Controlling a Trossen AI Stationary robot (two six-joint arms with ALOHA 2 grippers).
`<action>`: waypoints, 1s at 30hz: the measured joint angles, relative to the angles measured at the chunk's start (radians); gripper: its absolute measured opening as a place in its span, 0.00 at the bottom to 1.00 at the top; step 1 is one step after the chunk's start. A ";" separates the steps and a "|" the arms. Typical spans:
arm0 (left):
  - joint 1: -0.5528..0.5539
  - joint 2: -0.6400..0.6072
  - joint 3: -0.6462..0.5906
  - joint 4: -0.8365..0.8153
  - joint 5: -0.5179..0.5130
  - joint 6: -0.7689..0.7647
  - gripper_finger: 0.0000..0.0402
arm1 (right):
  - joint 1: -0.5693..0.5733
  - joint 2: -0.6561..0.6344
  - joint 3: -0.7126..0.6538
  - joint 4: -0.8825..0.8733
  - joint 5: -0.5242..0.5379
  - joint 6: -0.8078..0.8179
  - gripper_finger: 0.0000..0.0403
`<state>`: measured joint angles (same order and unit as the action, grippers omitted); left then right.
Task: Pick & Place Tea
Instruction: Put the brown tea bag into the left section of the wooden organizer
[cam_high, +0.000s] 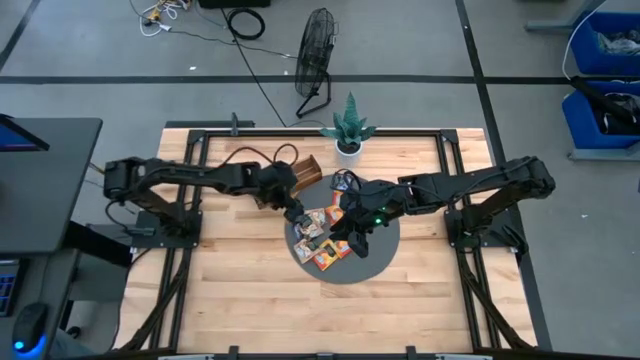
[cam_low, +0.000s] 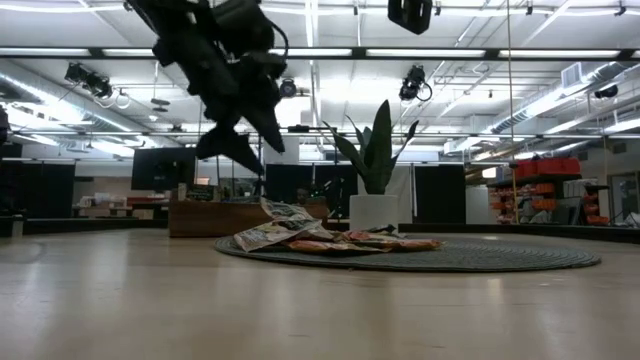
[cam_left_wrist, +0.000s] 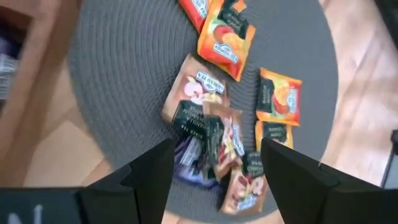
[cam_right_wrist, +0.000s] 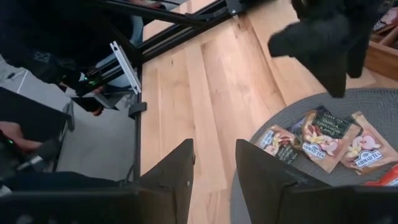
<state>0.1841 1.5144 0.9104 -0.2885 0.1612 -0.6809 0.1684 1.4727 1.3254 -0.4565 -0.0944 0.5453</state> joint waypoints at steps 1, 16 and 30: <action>0.000 0.018 0.000 0.015 0.007 -0.004 0.61 | 0.000 0.000 0.000 0.003 0.000 0.000 0.32; -0.056 0.118 0.000 0.105 0.065 -0.068 0.61 | 0.000 0.000 0.000 0.006 0.000 0.011 0.32; -0.076 0.163 0.000 0.111 0.054 -0.075 0.61 | 0.000 0.000 0.000 0.006 0.000 0.007 0.32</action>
<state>0.1081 1.6775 0.9108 -0.1775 0.2147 -0.7563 0.1684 1.4723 1.3254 -0.4507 -0.0944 0.5526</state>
